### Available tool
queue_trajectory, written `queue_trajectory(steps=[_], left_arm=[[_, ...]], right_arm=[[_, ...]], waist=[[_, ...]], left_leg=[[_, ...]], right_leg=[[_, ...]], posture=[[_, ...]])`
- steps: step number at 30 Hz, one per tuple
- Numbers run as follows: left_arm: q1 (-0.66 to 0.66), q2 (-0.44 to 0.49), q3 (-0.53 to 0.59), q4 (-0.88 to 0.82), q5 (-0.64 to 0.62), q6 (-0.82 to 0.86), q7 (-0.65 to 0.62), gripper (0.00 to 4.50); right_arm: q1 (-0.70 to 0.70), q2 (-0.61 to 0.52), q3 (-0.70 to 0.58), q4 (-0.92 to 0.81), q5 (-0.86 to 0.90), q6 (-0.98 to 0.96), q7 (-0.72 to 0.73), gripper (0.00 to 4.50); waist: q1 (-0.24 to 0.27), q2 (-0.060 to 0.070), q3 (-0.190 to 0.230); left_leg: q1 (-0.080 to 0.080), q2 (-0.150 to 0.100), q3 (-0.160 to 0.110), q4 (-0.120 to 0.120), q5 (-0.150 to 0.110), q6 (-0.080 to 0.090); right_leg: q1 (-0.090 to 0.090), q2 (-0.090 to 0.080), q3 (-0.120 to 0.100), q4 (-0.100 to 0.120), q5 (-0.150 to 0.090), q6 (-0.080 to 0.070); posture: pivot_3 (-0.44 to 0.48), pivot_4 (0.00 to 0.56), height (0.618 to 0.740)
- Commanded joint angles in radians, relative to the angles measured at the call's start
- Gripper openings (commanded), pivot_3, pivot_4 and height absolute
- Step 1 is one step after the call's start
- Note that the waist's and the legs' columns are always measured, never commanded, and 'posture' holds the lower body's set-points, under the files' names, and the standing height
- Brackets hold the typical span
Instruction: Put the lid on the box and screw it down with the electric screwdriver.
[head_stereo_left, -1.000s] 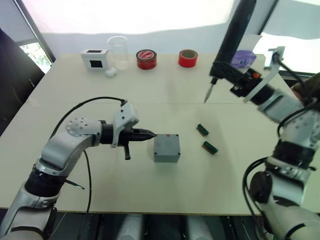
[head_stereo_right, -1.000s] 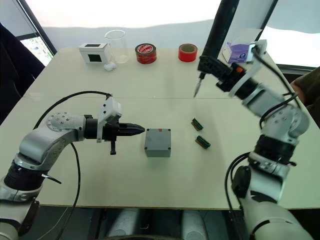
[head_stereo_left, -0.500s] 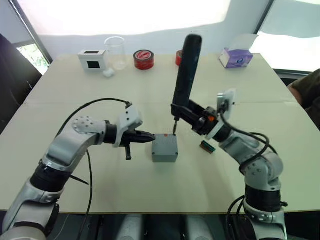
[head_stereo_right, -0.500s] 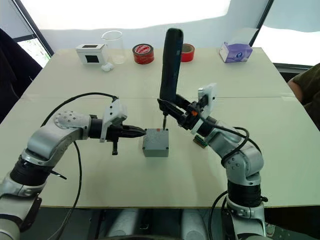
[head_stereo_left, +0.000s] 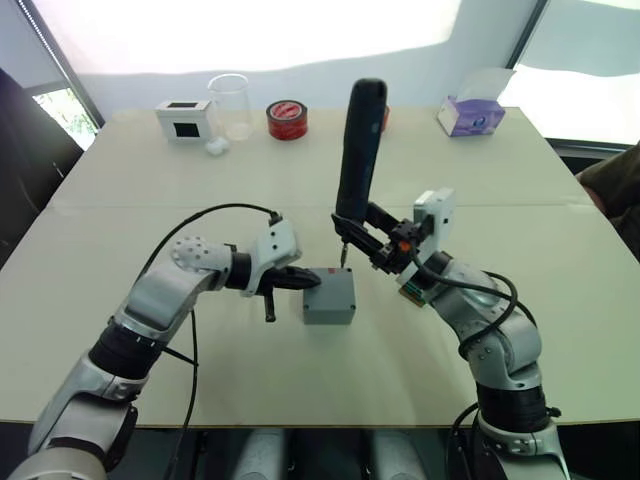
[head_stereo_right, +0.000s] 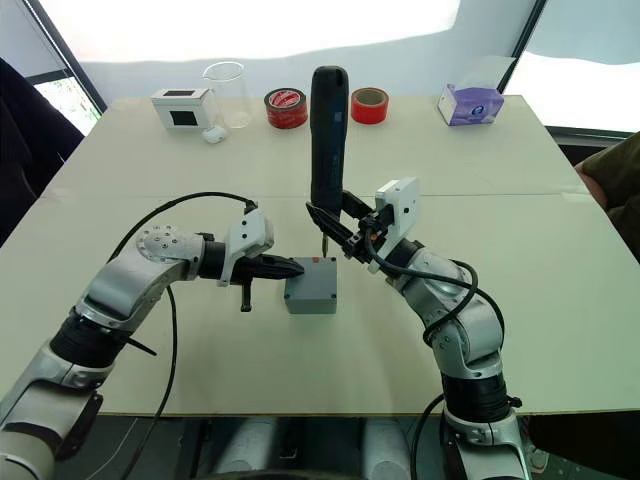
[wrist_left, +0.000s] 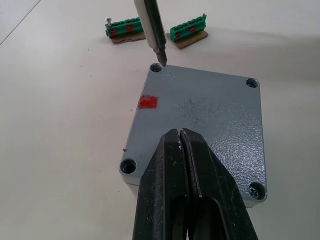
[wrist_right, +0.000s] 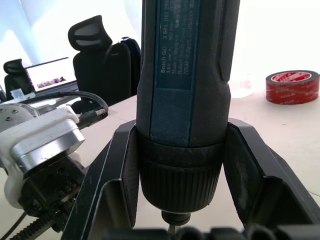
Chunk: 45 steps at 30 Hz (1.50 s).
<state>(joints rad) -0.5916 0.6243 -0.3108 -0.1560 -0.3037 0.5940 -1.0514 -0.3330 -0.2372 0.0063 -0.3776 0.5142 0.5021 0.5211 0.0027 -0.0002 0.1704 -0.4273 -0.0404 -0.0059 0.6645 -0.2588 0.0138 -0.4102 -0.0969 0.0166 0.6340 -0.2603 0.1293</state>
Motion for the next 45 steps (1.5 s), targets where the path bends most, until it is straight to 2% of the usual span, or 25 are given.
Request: queue_trajectory(steps=[1, 19, 29, 34, 38, 45], left_arm=[[0.006, 0.002, -0.007, -0.011, 0.017, -0.011, -0.007, 0.00], [0.009, 0.000, -0.008, -0.036, 0.024, 0.009, -0.014, 0.00], [0.020, 0.008, -0.014, -0.037, 0.033, 0.010, -0.023, 0.00], [0.022, 0.007, -0.021, -0.027, 0.048, 0.000, -0.026, 0.00], [0.017, 0.006, -0.023, -0.020, 0.054, -0.006, -0.026, 0.00], [0.024, 0.004, -0.032, -0.018, 0.069, -0.018, -0.027, 0.00]], right_arm=[[0.004, -0.010, 0.007, -0.010, -0.020, -0.067, 0.023, 1.80], [0.017, -0.008, 0.008, 0.083, -0.078, -0.183, 0.018, 1.80], [0.111, -0.041, 0.062, 0.048, -0.074, -0.146, 0.068, 1.80], [0.159, -0.060, 0.106, 0.069, -0.112, -0.126, 0.066, 1.80], [0.162, -0.066, 0.114, 0.078, -0.120, -0.100, 0.054, 1.80], [0.137, -0.075, 0.127, 0.118, -0.158, -0.078, 0.032, 1.80]], waist=[[0.000, 0.000, 0.000], [0.002, 0.000, 0.000], [0.002, -0.001, -0.001], [0.001, -0.002, -0.005], [0.000, -0.005, -0.007], [0.000, -0.007, -0.013]], left_leg=[[0.000, 0.000, 0.000, 0.000, 0.000, 0.000], [0.001, 0.000, 0.000, 0.000, -0.001, 0.001], [0.003, 0.000, 0.000, 0.000, -0.001, 0.001], [0.008, 0.000, 0.000, -0.001, -0.001, 0.002], [0.019, 0.001, 0.000, -0.003, -0.003, 0.004], [0.020, 0.001, -0.001, -0.003, -0.003, 0.004]], right_leg=[[0.000, 0.000, 0.000, 0.000, 0.000, 0.000], [0.001, 0.000, 0.000, 0.000, 0.000, 0.000], [0.003, 0.000, 0.000, 0.000, 0.000, 0.000], [0.008, 0.000, 0.000, -0.001, 0.000, 0.000], [0.019, 0.000, 0.000, -0.003, -0.002, -0.002], [0.019, 0.000, 0.000, -0.003, -0.003, -0.002]], posture=[[0.000, 0.150, 0.740], [0.000, 0.150, 0.740], [0.000, 0.150, 0.740], [0.000, 0.150, 0.740], [0.000, 0.150, 0.740], [0.000, 0.150, 0.740]])
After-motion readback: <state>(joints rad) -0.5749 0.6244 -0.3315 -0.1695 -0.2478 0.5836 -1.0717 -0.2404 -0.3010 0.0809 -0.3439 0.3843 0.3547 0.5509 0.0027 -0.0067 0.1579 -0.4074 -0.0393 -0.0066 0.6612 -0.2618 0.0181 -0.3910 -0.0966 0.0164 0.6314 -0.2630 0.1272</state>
